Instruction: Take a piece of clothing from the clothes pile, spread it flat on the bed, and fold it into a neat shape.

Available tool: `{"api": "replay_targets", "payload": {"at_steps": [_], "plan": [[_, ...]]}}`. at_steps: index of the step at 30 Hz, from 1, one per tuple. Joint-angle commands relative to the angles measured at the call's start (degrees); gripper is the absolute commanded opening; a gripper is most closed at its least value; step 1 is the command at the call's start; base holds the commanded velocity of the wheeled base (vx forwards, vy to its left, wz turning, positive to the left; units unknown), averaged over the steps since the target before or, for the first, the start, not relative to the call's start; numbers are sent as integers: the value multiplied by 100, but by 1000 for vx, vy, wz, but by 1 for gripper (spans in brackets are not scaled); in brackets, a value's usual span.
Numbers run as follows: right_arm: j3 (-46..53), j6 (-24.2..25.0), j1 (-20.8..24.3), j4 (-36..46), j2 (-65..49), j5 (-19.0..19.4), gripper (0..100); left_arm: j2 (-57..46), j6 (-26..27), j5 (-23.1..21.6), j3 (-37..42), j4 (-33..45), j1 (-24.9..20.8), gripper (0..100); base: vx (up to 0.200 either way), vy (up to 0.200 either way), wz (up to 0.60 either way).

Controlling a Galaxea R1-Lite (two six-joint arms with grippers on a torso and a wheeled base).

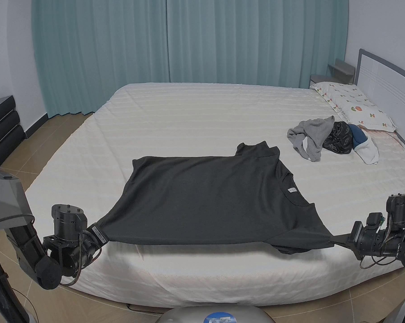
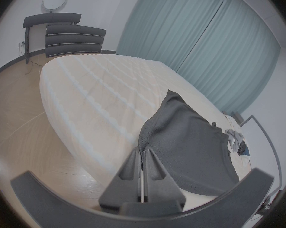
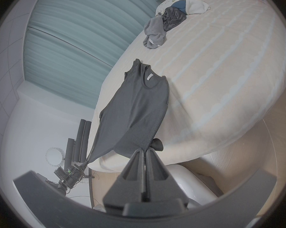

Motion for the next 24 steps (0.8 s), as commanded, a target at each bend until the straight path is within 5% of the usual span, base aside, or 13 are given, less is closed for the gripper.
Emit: {"api": "replay_targets", "payload": {"at_steps": [1, 15, 22, 23, 24], "plan": [[193, -45, -123, 54, -399, 3, 0, -61, 121, 11, 239, 16, -31, 0, 0, 0, 0], [264, -1390, -449, 1548, -496, -41, 0, 27, 868, 2, 819, 51, -286, 0, 0, 0, 0], [176, -1847, -405, 1663, 41, -41, 0, 396, 851, -16, 872, 51, -488, 0, 0, 0, 0], [149, -1873, -405, 1654, 146, -41, 0, 431, 833, -25, 872, 42, -523, 100, 0, 0, 0], [79, -1917, -396, 1654, 295, -41, 0, 466, 815, -25, 863, 42, -558, 100, 0, 0, 0]]}}
